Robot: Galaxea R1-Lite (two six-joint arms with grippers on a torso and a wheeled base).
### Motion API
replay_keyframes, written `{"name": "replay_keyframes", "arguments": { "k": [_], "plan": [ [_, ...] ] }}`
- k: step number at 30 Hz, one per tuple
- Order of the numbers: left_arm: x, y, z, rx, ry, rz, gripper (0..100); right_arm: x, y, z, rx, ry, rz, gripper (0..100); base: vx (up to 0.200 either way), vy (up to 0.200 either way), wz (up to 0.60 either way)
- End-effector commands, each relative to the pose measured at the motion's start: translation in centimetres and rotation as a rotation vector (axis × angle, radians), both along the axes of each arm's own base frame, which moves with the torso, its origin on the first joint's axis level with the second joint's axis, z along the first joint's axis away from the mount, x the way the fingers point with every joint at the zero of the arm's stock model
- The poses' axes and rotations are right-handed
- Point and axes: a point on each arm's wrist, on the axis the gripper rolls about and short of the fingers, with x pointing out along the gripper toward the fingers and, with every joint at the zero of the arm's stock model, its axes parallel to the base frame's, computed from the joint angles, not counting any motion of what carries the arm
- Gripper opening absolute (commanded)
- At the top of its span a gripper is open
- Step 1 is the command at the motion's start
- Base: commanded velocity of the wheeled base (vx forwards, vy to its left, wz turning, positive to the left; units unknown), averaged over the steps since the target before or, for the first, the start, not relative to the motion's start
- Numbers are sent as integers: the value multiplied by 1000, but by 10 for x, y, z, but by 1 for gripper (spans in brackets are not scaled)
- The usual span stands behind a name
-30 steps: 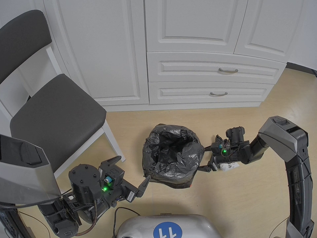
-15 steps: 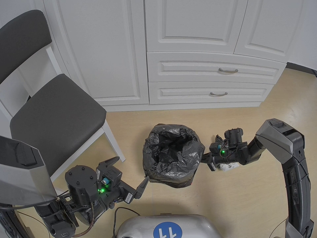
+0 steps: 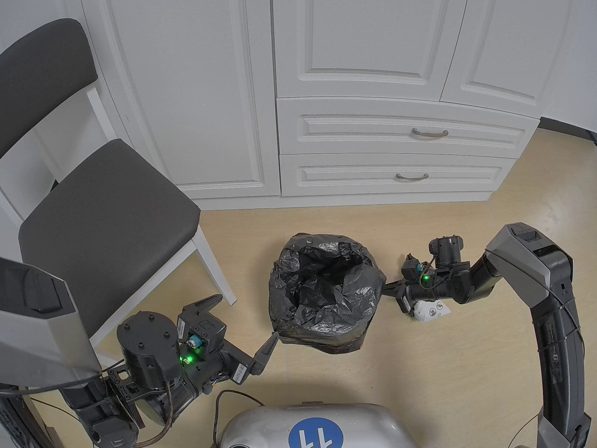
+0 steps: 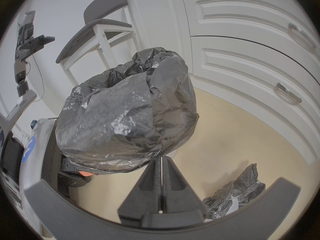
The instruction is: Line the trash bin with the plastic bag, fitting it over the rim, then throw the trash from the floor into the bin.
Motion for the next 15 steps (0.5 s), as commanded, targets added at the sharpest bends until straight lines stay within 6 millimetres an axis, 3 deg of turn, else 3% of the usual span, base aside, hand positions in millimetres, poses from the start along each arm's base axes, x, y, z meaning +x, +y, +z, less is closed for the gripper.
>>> {"name": "replay_keyframes", "arguments": {
  "k": [1,15],
  "plan": [
    [-1,0,0,0,-1,-1,100,-1,-2,-4,-23,-12,17,100,0,0,0],
    [-2,-4,-2,5,5,-16,100,1,6,-2,23,-40,117,100,0,0,0]
  ]
}}
